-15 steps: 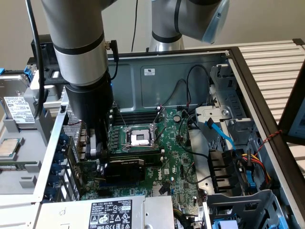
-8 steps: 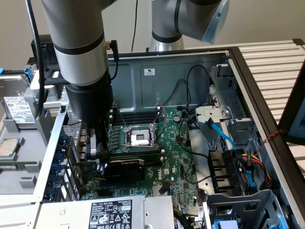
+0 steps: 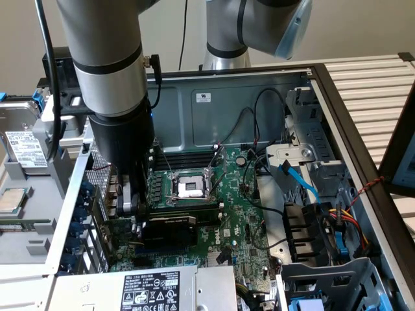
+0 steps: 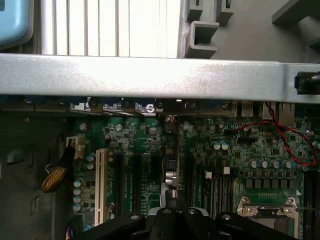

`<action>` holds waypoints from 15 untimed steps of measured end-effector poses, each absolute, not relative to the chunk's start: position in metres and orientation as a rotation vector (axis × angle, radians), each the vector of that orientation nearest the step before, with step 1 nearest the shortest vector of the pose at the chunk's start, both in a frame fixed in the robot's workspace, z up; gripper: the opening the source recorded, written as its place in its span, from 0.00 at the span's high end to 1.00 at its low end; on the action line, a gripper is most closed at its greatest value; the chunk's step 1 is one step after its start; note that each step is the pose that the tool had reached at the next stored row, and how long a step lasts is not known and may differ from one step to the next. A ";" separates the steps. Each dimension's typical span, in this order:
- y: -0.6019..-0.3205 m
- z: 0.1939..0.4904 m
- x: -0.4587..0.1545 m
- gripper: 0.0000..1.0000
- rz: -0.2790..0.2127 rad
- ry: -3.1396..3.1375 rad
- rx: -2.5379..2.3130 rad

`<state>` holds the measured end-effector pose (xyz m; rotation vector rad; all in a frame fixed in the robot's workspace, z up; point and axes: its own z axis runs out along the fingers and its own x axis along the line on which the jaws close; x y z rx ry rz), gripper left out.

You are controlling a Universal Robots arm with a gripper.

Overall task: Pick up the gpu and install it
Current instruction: 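Press down on the gpu until it lock into place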

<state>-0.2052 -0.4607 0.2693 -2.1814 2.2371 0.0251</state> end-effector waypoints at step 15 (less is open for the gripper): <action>-0.461 0.269 -0.203 0.89 0.025 2.237 -2.181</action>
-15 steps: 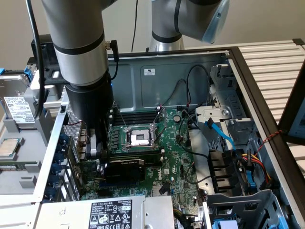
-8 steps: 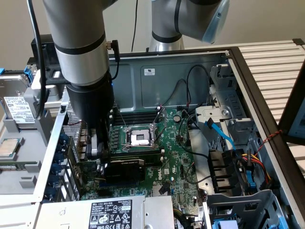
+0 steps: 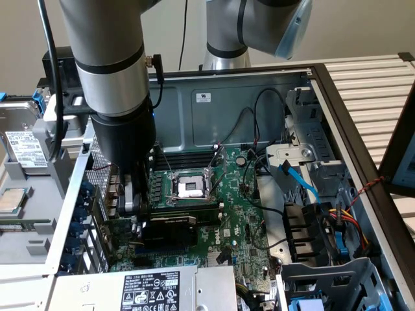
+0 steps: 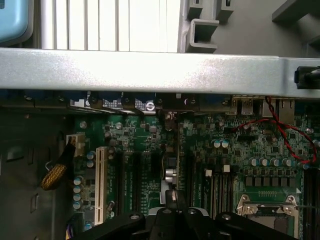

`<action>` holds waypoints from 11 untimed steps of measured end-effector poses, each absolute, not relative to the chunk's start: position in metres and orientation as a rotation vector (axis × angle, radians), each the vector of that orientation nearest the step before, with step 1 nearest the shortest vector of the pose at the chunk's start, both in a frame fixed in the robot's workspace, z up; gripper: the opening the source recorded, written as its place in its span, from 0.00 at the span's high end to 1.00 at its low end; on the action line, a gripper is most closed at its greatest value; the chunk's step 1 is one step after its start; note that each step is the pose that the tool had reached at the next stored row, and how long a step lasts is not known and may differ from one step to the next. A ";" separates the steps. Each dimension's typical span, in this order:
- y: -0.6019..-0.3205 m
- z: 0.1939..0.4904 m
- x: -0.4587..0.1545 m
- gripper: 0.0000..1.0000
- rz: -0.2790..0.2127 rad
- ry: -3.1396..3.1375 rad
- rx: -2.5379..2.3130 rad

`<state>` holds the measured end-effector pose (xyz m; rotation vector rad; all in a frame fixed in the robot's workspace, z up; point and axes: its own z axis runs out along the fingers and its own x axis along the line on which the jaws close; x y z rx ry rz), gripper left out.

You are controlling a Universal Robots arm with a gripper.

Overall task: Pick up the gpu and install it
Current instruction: 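Press down on the gpu until it lock into place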

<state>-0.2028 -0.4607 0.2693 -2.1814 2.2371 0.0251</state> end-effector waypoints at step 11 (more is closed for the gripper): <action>-0.461 0.269 -0.203 0.89 0.025 2.237 -2.181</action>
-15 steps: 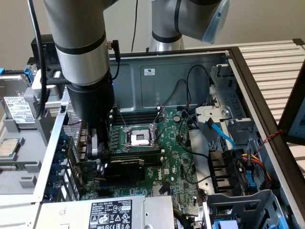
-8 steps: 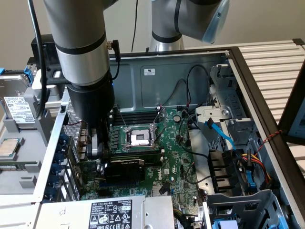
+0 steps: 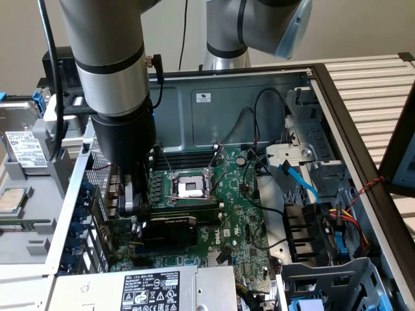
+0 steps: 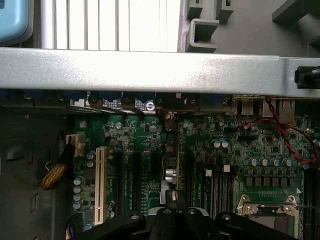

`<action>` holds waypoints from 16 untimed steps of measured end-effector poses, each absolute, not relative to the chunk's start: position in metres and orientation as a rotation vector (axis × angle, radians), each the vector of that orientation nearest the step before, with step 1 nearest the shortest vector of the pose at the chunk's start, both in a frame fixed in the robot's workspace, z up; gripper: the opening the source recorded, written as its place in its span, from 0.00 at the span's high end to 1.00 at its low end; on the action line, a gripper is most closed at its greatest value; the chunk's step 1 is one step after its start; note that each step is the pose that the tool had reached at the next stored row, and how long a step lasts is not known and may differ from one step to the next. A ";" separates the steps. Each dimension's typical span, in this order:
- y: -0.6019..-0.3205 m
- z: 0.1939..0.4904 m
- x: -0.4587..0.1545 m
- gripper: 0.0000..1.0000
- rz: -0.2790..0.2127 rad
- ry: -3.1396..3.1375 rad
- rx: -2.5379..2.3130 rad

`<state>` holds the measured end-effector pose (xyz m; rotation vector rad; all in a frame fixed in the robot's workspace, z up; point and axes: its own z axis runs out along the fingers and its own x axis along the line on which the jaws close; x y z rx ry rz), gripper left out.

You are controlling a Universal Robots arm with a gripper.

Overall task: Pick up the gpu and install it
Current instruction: 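Press down on the gpu until it lock into place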

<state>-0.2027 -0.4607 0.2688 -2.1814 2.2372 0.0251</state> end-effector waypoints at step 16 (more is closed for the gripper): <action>-0.461 0.268 -0.201 0.89 0.025 2.237 -2.182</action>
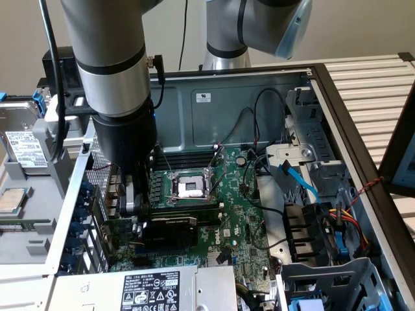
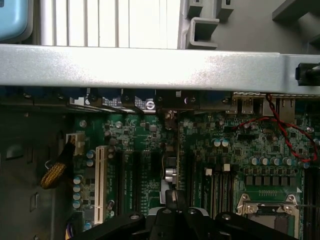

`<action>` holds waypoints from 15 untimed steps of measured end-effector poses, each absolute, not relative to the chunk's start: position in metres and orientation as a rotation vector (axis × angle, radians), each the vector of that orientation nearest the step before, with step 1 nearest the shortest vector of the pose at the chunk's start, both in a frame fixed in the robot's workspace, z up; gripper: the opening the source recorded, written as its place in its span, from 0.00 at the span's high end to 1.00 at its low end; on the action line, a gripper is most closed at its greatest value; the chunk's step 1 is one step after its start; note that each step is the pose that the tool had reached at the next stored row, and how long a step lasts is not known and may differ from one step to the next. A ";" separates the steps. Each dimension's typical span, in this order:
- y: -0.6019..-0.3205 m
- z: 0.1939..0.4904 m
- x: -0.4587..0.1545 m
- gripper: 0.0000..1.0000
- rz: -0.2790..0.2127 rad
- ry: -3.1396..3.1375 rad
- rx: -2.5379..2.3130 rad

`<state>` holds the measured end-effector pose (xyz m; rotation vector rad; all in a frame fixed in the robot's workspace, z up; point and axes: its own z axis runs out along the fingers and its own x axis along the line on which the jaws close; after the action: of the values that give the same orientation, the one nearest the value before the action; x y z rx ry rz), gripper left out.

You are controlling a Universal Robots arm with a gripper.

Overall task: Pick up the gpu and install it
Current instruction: 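Press down on the gpu until it lock into place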

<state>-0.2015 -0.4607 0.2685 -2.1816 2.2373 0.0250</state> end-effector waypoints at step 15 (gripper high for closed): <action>-0.461 0.267 -0.202 0.89 0.025 2.237 -2.182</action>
<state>-0.2015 -0.4607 0.2667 -2.1815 2.2372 0.0250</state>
